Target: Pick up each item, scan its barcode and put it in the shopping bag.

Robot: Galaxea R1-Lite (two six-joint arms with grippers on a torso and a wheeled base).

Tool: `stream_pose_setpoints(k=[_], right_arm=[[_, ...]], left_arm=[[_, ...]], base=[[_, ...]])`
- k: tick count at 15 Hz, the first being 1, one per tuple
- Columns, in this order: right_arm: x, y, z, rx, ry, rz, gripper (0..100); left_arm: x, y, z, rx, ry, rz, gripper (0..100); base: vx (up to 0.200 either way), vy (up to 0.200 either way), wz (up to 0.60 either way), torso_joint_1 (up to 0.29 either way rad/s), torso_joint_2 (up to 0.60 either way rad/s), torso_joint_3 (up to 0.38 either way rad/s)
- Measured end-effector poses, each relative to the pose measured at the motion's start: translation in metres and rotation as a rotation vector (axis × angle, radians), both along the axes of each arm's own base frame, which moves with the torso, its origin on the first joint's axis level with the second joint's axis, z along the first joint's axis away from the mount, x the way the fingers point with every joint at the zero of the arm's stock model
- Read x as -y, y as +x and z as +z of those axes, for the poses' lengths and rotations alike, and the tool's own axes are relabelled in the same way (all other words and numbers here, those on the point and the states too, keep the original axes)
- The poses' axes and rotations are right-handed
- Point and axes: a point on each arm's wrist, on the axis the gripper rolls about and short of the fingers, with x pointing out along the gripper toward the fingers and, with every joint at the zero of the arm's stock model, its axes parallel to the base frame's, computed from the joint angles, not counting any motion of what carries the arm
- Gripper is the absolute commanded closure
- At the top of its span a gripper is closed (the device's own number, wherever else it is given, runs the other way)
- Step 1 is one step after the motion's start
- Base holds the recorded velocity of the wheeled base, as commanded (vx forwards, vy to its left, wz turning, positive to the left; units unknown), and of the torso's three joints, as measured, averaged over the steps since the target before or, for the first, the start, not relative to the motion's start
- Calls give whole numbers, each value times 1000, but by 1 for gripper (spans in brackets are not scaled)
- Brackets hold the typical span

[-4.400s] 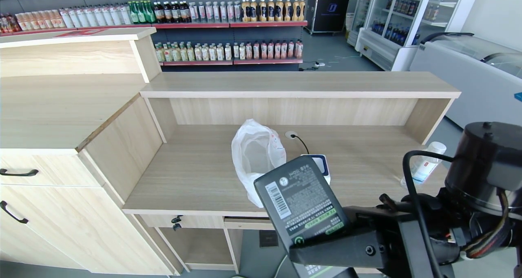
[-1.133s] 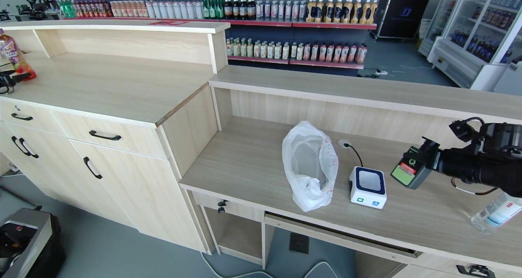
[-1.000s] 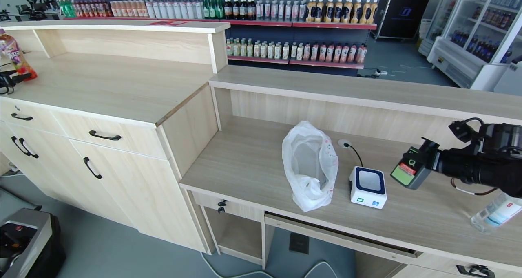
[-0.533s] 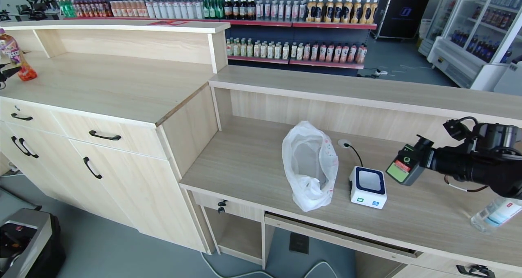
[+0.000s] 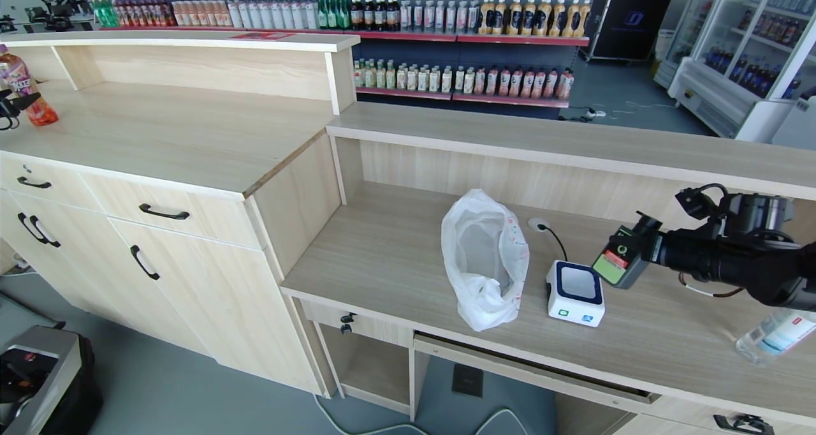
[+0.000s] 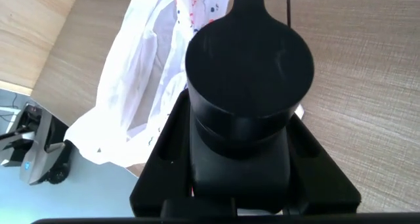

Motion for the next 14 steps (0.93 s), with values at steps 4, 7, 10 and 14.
stream_pose_setpoints(k=[4, 7, 10, 14], right_arm=[[1, 6, -7, 17, -5, -1, 100], [2, 9, -12, 10, -3, 0, 100], [-2, 12, -13, 10, 0, 10, 100], [-5, 15, -16, 5, 5, 23, 100]], left_arm=[[0, 0, 0, 0, 0, 0, 0], [0, 0, 0, 0, 0, 0, 0], [0, 0, 0, 0, 0, 0, 0], [0, 0, 0, 0, 0, 0, 0]], base=[[0, 0, 0, 0, 0, 0], [0, 0, 0, 0, 0, 0], [0, 0, 0, 0, 0, 0], [0, 0, 0, 0, 0, 0]])
